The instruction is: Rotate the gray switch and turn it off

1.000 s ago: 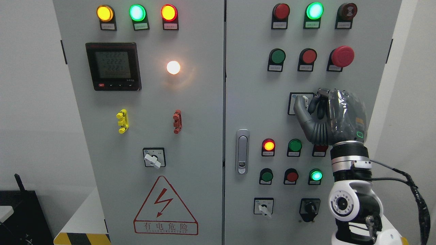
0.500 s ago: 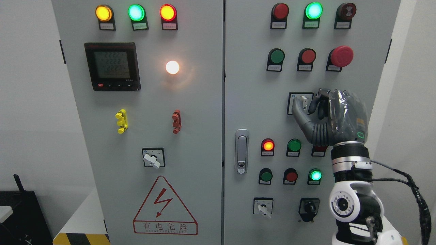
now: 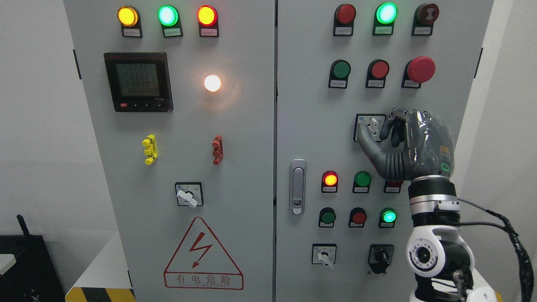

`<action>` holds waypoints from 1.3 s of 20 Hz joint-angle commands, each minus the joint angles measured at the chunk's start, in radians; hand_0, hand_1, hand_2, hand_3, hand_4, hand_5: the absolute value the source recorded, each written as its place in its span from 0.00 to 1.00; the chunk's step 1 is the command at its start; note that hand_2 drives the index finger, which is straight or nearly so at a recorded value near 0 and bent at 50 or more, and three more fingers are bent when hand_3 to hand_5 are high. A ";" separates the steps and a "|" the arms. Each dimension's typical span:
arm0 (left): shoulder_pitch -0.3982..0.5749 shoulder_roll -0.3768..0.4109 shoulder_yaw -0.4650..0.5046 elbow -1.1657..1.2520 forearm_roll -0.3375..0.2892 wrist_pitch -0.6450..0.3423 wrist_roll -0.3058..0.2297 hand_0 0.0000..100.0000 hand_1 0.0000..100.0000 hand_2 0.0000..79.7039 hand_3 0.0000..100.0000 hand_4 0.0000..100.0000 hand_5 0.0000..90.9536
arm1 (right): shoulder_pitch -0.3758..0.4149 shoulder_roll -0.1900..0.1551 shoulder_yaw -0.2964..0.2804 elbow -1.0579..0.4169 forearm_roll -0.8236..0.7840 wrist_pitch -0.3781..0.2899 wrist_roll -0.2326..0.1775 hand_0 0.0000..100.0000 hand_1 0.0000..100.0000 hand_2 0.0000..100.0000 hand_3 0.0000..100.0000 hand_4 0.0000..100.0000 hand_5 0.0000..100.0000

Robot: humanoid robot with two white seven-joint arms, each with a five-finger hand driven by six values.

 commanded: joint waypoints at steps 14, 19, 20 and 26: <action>0.000 0.000 -0.002 0.014 0.000 0.001 0.001 0.12 0.39 0.00 0.00 0.00 0.00 | 0.204 0.026 -0.110 -0.242 -0.007 -0.289 -0.107 0.28 0.33 0.48 0.76 0.64 0.59; 0.000 0.000 -0.002 0.014 0.000 0.001 0.001 0.12 0.39 0.00 0.00 0.00 0.00 | 0.258 0.026 -0.162 -0.260 -0.007 -0.412 -0.090 0.28 0.23 0.25 0.20 0.09 0.05; 0.000 0.000 -0.002 0.014 0.000 0.001 0.001 0.12 0.39 0.00 0.00 0.00 0.00 | 0.267 0.026 -0.170 -0.260 -0.007 -0.424 -0.083 0.27 0.22 0.23 0.18 0.07 0.03; 0.000 0.000 -0.002 0.015 0.000 0.001 -0.001 0.12 0.39 0.00 0.00 0.00 0.00 | 0.289 0.028 -0.181 -0.262 -0.007 -0.455 -0.075 0.20 0.23 0.07 0.07 0.00 0.00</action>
